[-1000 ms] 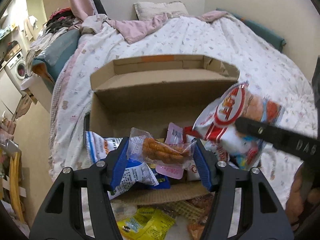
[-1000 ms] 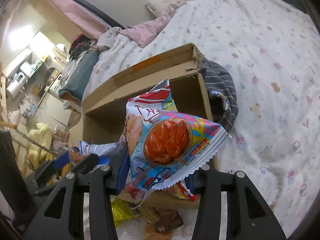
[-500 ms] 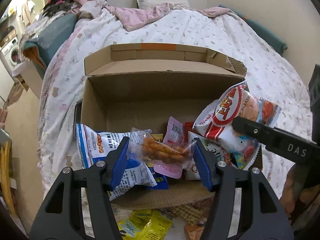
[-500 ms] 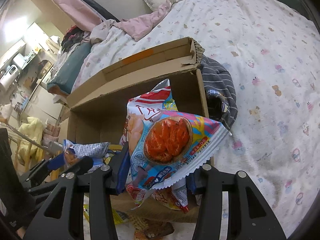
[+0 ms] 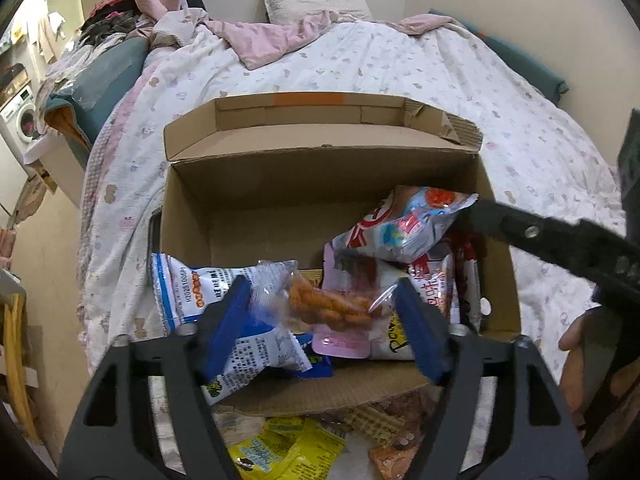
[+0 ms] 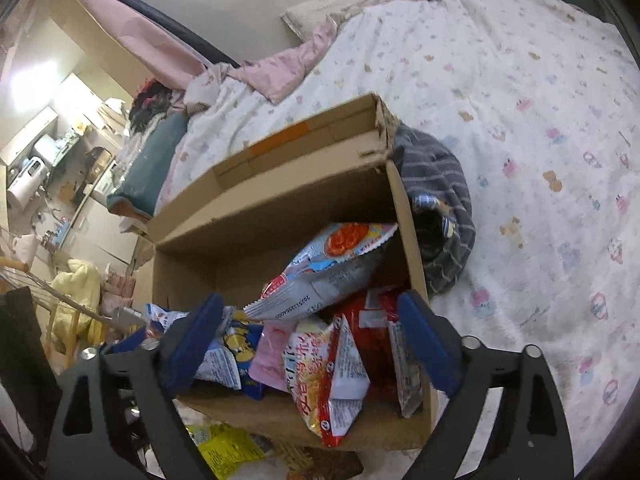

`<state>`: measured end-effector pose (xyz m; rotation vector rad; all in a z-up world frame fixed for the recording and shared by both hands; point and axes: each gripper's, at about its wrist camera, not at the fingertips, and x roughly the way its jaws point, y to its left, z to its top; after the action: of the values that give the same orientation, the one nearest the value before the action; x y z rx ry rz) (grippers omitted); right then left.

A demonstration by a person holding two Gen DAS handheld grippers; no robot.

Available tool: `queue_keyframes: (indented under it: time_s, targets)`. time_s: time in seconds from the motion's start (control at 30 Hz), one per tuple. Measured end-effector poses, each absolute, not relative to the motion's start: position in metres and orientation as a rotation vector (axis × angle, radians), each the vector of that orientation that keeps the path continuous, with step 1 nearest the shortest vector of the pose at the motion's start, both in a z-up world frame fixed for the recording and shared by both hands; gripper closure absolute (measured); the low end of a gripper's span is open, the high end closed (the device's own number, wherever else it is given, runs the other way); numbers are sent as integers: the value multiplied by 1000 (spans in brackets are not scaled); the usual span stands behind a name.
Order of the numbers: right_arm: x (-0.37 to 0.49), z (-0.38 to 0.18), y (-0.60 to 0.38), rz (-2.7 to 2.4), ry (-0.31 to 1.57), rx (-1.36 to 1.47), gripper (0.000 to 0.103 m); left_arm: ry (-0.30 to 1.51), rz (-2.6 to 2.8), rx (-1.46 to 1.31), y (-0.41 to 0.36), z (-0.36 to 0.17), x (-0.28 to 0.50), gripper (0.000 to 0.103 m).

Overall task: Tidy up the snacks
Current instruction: 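Carry both held bags into the box and open both grippers, then withdraw both grippers from the box back over the pile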

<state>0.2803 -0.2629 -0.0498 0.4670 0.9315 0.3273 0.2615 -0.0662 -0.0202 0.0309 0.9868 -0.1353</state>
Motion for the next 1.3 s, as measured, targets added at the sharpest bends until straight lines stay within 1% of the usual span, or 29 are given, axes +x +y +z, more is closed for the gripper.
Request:
queue_keyframes:
  time_s: [0.07,0.1,0.37,0.67,0.83,1.03,1.3]
  targets:
    - [281,-49,-261,326,931,454,7,982,-132,21,-65,-20,261,19]
    - [281,-50,-261,326,936,451,7,983,-132,16,-64,-20,261,18]
    - [284,-54,-263,313,952,457,7,1008,-132,12,-64,-24,262,18]
    - [282,-51,-266,314,947,444,7,992,-127,17,-62,-21,259,18]
    - [271,-42,-271,298,901,461,7,962,-124,20,-56,-11,245,18]
    - [258,-38,-279,293,899,493,7,966,-110,38,-47,-6,229,18]
    - [233,-29,-280,302,892,497,7,990,-68,-23,-25,-1,204,18]
